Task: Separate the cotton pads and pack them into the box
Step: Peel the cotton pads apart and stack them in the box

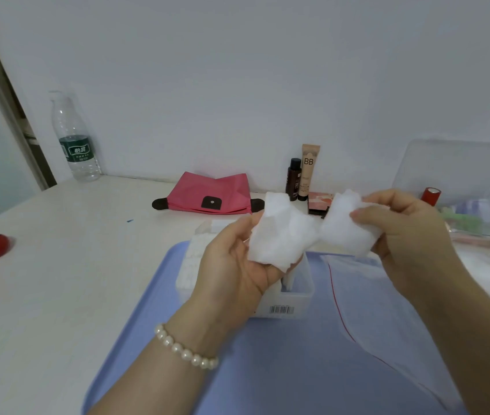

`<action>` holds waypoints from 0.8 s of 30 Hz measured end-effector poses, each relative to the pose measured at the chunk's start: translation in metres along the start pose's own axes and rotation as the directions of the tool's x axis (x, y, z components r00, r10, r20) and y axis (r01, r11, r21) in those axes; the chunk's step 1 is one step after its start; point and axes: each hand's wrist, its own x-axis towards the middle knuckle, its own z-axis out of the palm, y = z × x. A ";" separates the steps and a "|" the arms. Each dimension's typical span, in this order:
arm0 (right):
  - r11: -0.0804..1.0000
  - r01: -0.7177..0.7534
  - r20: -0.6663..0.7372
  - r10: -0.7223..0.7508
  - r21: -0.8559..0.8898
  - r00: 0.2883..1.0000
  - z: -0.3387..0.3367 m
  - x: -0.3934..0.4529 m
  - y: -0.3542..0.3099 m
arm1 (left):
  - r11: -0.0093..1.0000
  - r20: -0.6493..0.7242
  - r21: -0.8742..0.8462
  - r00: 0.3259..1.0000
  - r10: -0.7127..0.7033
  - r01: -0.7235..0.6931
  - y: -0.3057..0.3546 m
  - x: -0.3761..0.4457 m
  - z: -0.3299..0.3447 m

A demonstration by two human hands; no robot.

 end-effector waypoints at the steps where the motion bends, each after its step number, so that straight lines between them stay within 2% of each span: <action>1: 1.000 0.006 -0.015 -0.006 0.000 1.000 -0.001 0.001 -0.002 | 1.000 0.003 -0.029 1.000 -0.008 0.008 0.000 0.001 -0.001; 5: 0.997 0.022 0.015 -0.021 -0.076 1.000 0.001 -0.005 -0.004 | 0.995 0.057 0.096 0.998 0.025 -0.031 -0.001 0.002 -0.005; 8: 0.986 0.048 0.169 -0.021 -0.161 0.985 0.007 -0.014 -0.007 | 0.972 0.076 0.225 0.996 0.051 -0.067 -0.004 0.002 -0.006; 11: 0.954 0.121 0.341 -0.021 -0.273 0.940 0.015 -0.025 -0.012 | 0.936 0.075 0.329 0.992 0.105 -0.124 -0.007 0.002 -0.007; 15: 0.897 0.216 0.409 -0.044 -0.385 0.911 0.023 -0.035 -0.009 | 0.896 0.096 0.404 0.983 0.158 -0.183 -0.009 0.001 -0.006; 18: 0.847 0.229 0.389 -0.029 -0.479 0.921 0.023 -0.033 -0.002 | 0.920 0.123 0.358 0.984 0.125 -0.161 -0.008 0.000 -0.004; 21: 0.854 0.215 0.374 -0.026 -0.475 0.927 0.023 -0.030 0.001 | 0.970 0.149 0.229 0.987 0.051 -0.085 -0.004 0.000 -0.004; 24: 0.878 0.195 0.377 -0.018 -0.436 0.926 0.023 -0.028 0.002 | 0.986 0.146 0.157 0.989 0.035 -0.058 -0.004 0.000 -0.005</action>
